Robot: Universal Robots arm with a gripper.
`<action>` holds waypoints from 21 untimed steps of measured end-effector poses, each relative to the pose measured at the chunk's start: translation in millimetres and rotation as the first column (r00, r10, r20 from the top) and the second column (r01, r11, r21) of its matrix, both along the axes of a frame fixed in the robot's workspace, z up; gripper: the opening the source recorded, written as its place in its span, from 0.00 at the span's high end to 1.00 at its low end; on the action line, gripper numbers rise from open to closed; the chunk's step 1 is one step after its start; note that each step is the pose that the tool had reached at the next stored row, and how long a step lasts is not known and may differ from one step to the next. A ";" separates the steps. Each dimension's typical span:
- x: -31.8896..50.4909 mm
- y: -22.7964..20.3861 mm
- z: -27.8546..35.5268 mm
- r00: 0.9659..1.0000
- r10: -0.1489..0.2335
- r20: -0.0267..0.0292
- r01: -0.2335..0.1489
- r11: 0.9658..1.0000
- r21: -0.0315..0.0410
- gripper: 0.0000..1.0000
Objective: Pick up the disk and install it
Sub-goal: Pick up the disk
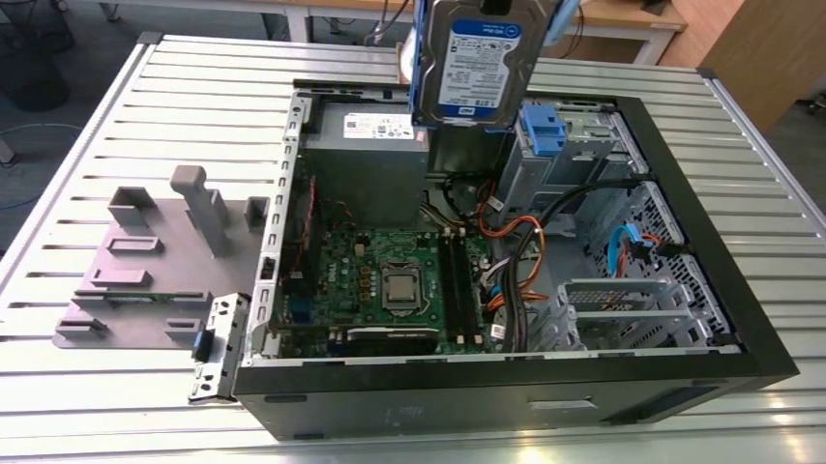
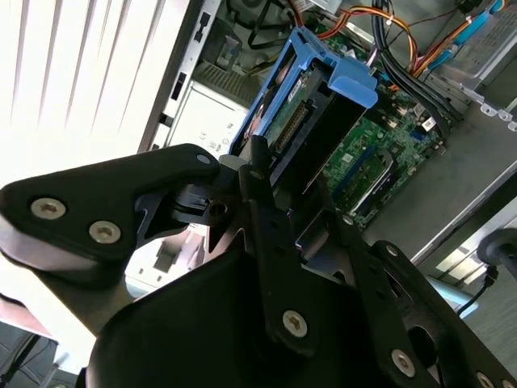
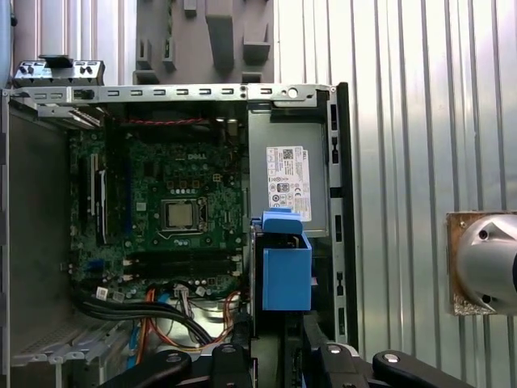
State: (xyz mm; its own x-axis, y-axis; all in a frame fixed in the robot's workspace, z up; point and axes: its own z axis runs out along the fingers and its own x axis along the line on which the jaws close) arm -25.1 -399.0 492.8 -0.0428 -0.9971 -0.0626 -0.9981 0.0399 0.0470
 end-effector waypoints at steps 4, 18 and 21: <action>0.0 -3.0 0.0 1.000 0.000 0.000 0.000 1.000 0.000 0.65; 0.0 -12.3 0.0 1.000 0.000 0.000 0.000 1.000 0.000 0.65; 0.0 -14.0 0.0 1.000 0.000 0.000 0.000 1.000 0.000 0.65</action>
State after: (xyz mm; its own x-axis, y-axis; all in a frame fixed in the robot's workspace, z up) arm -25.1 -412.9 492.8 -0.0428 -0.9971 -0.0625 -0.9981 0.0399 0.0470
